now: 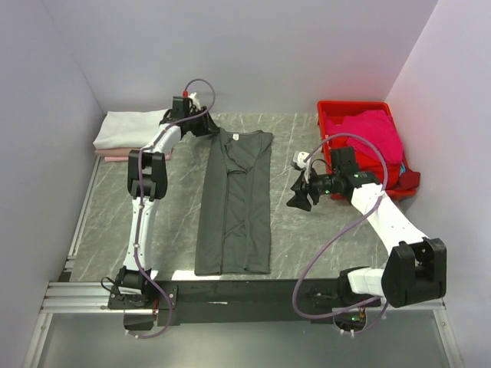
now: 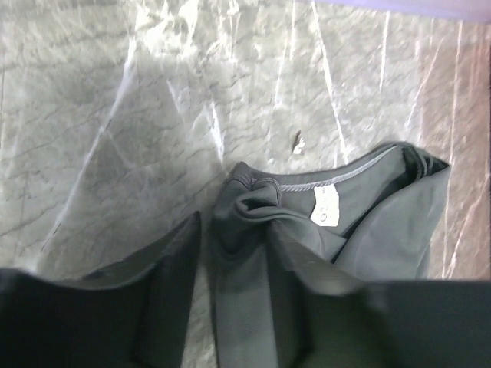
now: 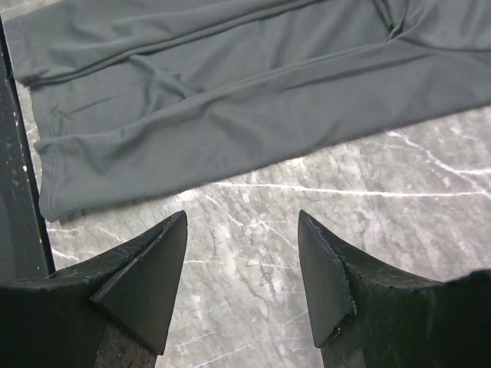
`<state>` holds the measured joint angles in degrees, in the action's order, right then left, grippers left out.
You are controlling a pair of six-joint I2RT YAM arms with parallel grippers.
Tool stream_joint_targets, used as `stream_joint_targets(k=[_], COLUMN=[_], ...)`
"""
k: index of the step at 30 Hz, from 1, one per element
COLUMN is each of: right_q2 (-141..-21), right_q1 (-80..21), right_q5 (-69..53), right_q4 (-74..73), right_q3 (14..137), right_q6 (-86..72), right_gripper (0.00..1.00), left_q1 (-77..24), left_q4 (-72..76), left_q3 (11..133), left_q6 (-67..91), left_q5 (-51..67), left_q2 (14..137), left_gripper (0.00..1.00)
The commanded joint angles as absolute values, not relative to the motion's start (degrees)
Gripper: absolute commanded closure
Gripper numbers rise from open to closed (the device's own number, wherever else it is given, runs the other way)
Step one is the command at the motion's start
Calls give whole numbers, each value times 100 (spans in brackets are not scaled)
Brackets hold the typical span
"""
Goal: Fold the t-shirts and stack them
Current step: Fold the tshirt
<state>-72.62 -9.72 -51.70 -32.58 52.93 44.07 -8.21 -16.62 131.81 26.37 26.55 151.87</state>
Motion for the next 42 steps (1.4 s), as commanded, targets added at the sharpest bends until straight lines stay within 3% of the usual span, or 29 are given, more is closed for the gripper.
stream_joint_targets(k=[1, 7, 10, 12, 14, 19, 20, 21, 22, 25, 29, 34, 37, 38, 42], right_q2=[-7365, -7409, -7269, -7015, -6778, -6319, -6659, -6914, -7343, -7174, -6163, -6056, -5898, -5871, -5897], right_q1=[-940, -1291, -1958, -2634, -3309, -3648, -3595, -3499, -3507, -3786, -4061, -4061, -4017, -3964, -3736], right_q5=[-5160, -4922, -4388, -3764, -2976, -2285, -2494, -3523, -3977, -4632, -4228, -3974, -3797, -3779, -3806], right_q4=[-3453, -4129, -4027, -3754, -3026, -1224, -1396, -1902, -2925, -2931, -2145, -2742, -2830, -2891, -2944], right_q3=[5476, 5520, 5371, 5099, 4747, 4569, 4762, 5051, 5506, 4980, 4114, 4140, 4078, 4096, 4157], right_q6=[4561, 5552, 5705, 5660, 5380, 3608, 3447, 3593, 4047, 4605, 4640, 5001, 5097, 5150, 5168], right_gripper=[34, 33, 31, 24, 20, 13, 8, 10, 20, 20, 13, 14, 13, 13, 13], left_q1=[-853, -774, -651, -537, -238, 667, 616, 485, 40, -1391, -2477, -3830, -4481, -4639, -5831], left_q4=[-1283, -897, -608, -449, -360, -370, -108, -45, -322, -982, -1660, -2257, -2687, -2785, -3348], left_q3=[13290, 12212, 11360, 10892, 10294, 8883, 8503, 8090, 7451, 6500, 5320, 4141, 3920, 3920, 3798], left_q6=[2602, 1899, 1644, 1757, 1968, 2304, 2146, 1570, 1129, -747, -1546, -2679, -3207, -3260, -3226], left_q5=[2488, 1759, 1372, 1187, 1317, 4020, 4086, 4052, 3608, 2728, 1864, 2145, 1908, 1785, 960], left_q2=[15056, 13459, 12290, 11446, 10771, 9741, 9094, 8696, 7953, 6712, 5311, 3765, 3813, 3962, 4999], left_gripper=[50, 33, 19, 1, 1, 4, 4, 2, 1, 1, 17, 40, 48, 56, 71])
